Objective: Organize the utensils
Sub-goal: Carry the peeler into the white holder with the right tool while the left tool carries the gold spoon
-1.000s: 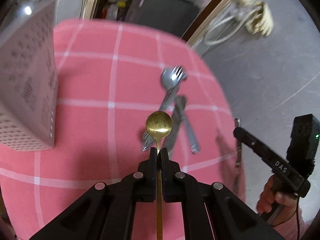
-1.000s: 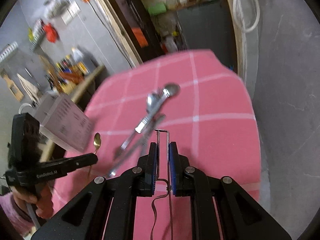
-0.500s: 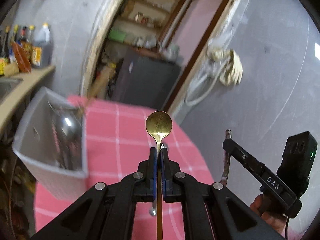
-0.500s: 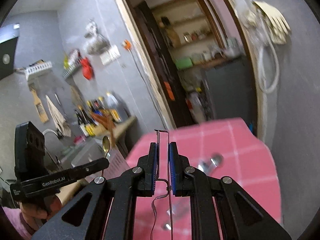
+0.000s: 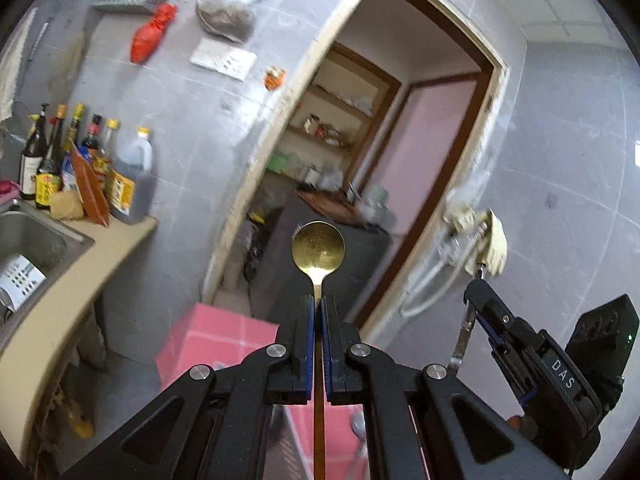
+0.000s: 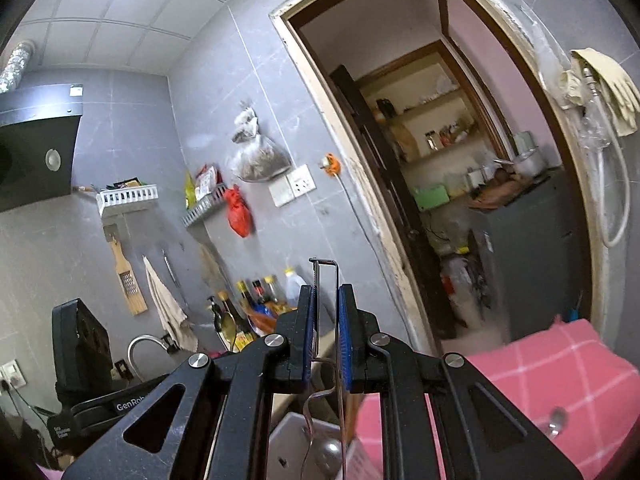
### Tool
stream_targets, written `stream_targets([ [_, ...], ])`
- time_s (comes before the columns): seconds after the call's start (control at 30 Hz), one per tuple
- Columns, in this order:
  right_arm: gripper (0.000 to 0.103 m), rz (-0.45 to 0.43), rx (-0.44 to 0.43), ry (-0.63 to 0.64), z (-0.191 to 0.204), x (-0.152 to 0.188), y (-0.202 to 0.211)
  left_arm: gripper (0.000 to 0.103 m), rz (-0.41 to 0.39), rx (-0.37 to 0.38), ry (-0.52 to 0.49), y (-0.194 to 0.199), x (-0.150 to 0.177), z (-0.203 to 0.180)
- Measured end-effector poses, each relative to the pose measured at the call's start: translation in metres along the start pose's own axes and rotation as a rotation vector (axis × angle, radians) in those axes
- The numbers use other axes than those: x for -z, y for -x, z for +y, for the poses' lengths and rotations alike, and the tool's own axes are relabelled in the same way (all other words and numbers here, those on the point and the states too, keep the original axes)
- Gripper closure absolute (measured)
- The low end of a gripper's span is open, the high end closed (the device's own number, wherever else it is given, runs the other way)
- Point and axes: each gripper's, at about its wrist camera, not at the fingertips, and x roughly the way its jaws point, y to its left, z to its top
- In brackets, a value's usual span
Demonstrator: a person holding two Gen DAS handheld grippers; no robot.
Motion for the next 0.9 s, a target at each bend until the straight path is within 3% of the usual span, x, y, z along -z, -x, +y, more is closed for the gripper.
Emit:
stream_targets([
  [0.2,0.092,-0.023,-0.03,-0.008,0.005,0.031,-0.024,0.099,-0.04,0.007,-0.043,-0.013,0.005,0.019],
  [0.53,0.092,0.026,-0.055,0.011,-0.003,0.085,-0.039,0.099,-0.034,0.04,-0.054,-0.032,0.046,0.039],
  [0.9,0.092,0.067,-0.03,0.033,-0.009,0.109,-0.034,0.099,-0.031,0.047,-0.063,-0.026,0.069,0.048],
])
